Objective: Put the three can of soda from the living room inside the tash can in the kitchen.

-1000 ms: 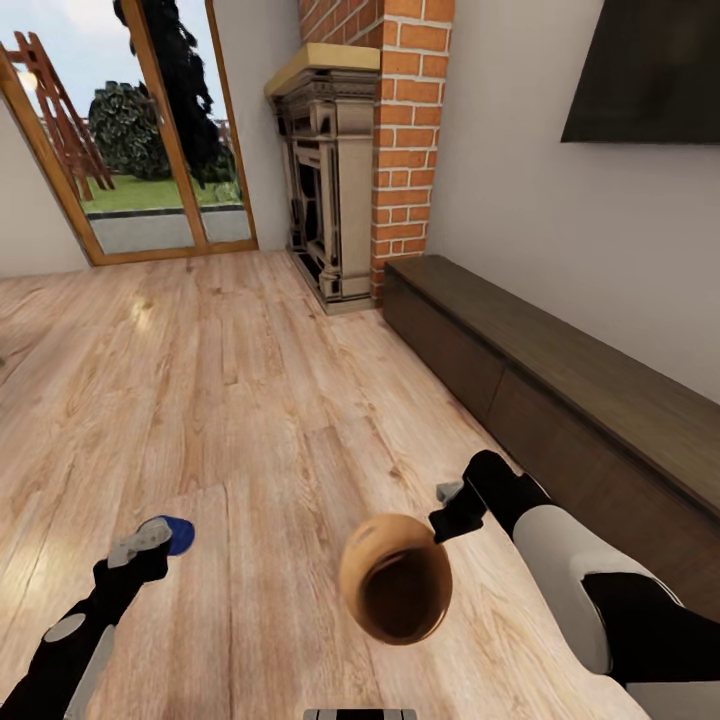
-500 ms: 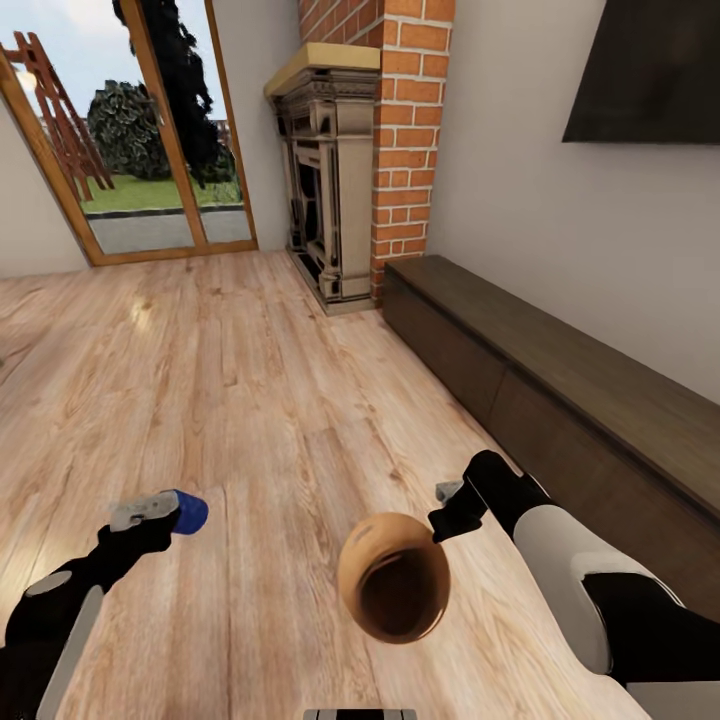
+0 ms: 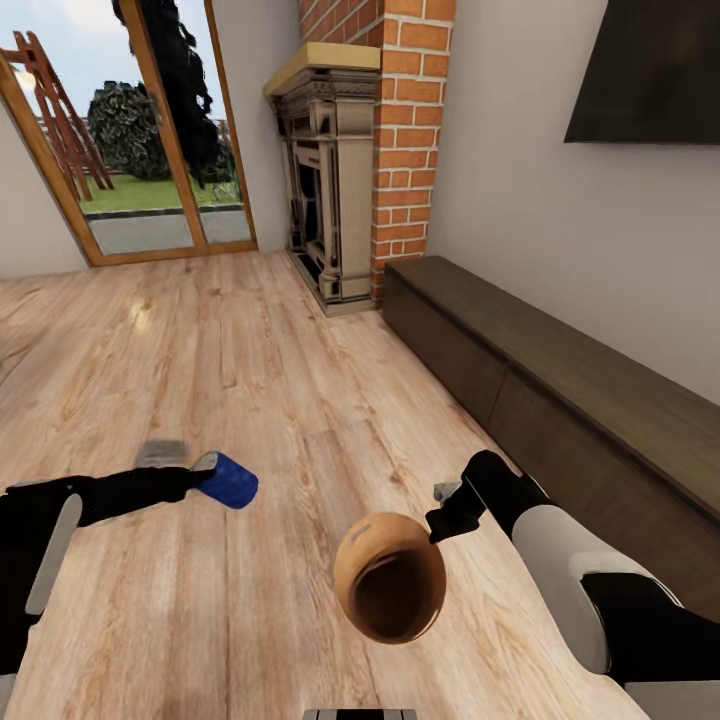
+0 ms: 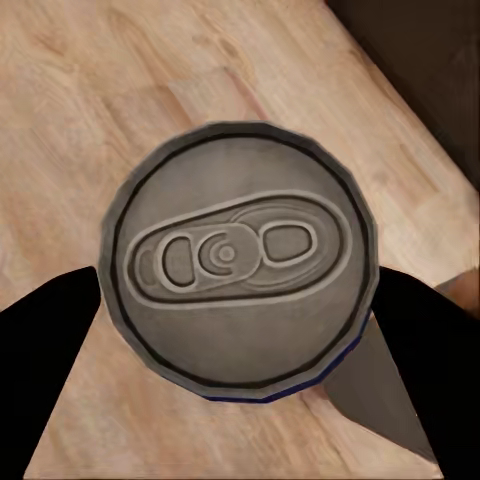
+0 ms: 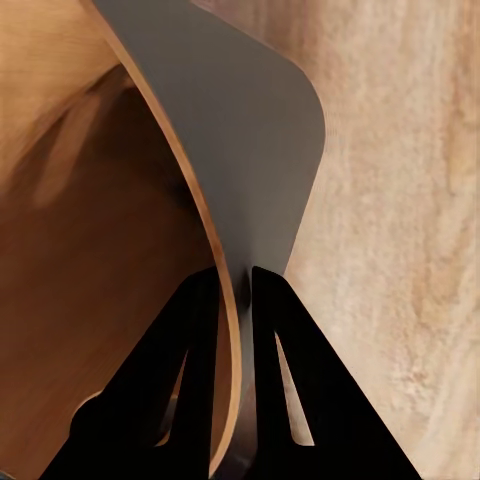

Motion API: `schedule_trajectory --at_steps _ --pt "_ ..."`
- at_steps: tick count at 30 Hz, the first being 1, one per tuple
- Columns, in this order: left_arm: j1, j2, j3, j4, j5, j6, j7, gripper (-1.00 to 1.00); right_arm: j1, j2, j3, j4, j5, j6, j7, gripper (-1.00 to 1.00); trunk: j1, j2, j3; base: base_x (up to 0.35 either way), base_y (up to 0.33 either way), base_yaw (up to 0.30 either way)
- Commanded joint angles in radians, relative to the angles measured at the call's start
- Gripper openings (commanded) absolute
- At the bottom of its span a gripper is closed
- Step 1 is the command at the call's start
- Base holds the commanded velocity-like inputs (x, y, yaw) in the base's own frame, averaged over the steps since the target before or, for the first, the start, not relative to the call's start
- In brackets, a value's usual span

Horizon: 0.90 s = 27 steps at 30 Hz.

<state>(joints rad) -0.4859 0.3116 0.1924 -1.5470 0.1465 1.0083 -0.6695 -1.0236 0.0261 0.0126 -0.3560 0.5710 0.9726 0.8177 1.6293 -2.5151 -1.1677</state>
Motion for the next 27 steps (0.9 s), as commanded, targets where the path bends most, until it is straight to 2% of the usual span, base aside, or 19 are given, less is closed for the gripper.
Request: schedule_trajectory --at_steps 1,2,3,4,5,6,7,8,10,12,13,15,16,22,25,27 --pt "-0.037 0.009 -0.005 -0.007 -0.009 0.019 -0.055 -1.00 -0.001 0.003 -0.003 0.000 -0.021 0.011 0.003 -1.00 0.000 0.000 0.000 0.002 0.000 0.000" --pt "-0.081 0.019 -0.018 -0.015 -0.009 0.039 -0.134 -1.00 -0.001 0.013 -0.002 -0.001 -0.022 0.013 0.001 -1.00 0.000 0.000 0.000 0.000 0.000 0.000" --pt "-0.101 0.022 -0.032 -0.019 -0.010 0.039 -0.183 -1.00 -0.001 0.023 -0.002 -0.001 -0.022 0.014 0.000 -1.00 0.000 0.000 0.000 0.000 0.000 0.000" --pt "-0.108 0.024 -0.041 -0.020 -0.010 0.039 -0.205 -1.00 -0.001 0.027 -0.002 -0.002 -0.023 0.014 0.000 -1.00 0.000 0.000 0.000 0.000 0.000 0.000" --pt "-0.118 0.026 -0.067 -0.024 -0.010 0.039 -0.240 -1.00 -0.001 0.034 -0.002 -0.003 -0.023 0.014 0.000 -1.00 0.000 0.000 0.000 0.000 0.000 0.000" --pt "-0.127 0.027 -0.120 -0.027 -0.010 0.039 -0.274 -1.00 -0.002 0.045 -0.002 -0.004 -0.024 0.018 0.007 -1.00 0.000 0.000 0.000 0.000 0.000 0.000" --pt "-0.130 0.028 -0.158 -0.027 -0.011 0.039 -0.287 -1.00 -0.003 0.051 -0.002 -0.004 -0.024 0.023 0.019 -1.00 0.000 0.000 0.000 0.000 0.000 0.000" --pt "-0.131 0.029 -0.191 -0.028 -0.012 0.039 -0.295 -1.00 -0.003 0.058 -0.002 -0.004 -0.023 0.030 0.032 -1.00 0.000 0.000 0.000 0.000 0.000 0.000" --pt "-0.132 0.029 -0.217 -0.028 -0.013 0.039 -0.301 -1.00 -0.004 0.064 -0.002 -0.005 -0.023 0.039 0.042 -1.00 0.000 0.000 0.000 0.000 0.000 0.000" --pt "-0.132 0.029 -0.280 -0.027 -0.014 0.039 -0.307 -1.00 -0.006 0.076 -0.002 -0.006 -0.023 0.052 0.052 -1.00 0.000 0.000 0.000 0.000 0.000 0.000" --pt "-0.132 0.029 -0.300 -0.027 -0.014 0.039 -0.307 -1.00 -0.006 0.079 -0.002 -0.007 -0.023 0.054 0.054 -1.00 0.000 0.000 0.000 0.000 0.000 0.000" --pt "-0.133 0.029 -0.374 -0.026 -0.015 0.039 -0.307 -1.00 -0.008 0.088 -0.002 -0.007 -0.023 0.060 0.057 -1.00 0.000 0.000 0.000 0.000 0.000 0.000" --pt "-0.133 0.029 -0.399 -0.026 -0.015 0.039 -0.306 -1.00 -0.009 0.092 -0.002 -0.008 -0.023 0.068 0.058 -1.00 0.000 0.000 0.000 0.000 0.000 0.000" --pt "-0.133 0.028 -0.448 -0.025 -0.016 0.039 -0.304 -1.00 -0.011 0.103 -0.002 -0.034 -0.023 0.075 0.060 -1.00 0.000 0.000 0.000 0.000 0.000 0.000" --pt "-0.133 0.025 -0.493 -0.025 -0.016 0.039 -0.303 -1.00 -0.016 0.106 -0.002 -0.043 -0.023 0.075 0.060 -1.00 0.000 0.000 0.000 0.000 0.000 0.000" --pt "-0.133 0.023 -0.511 -0.025 -0.016 0.039 -0.300 -1.00 -0.019 0.107 -0.002 -0.045 -0.023 0.075 0.060 -1.00 0.000 0.000 0.000 0.000 0.000 0.000"
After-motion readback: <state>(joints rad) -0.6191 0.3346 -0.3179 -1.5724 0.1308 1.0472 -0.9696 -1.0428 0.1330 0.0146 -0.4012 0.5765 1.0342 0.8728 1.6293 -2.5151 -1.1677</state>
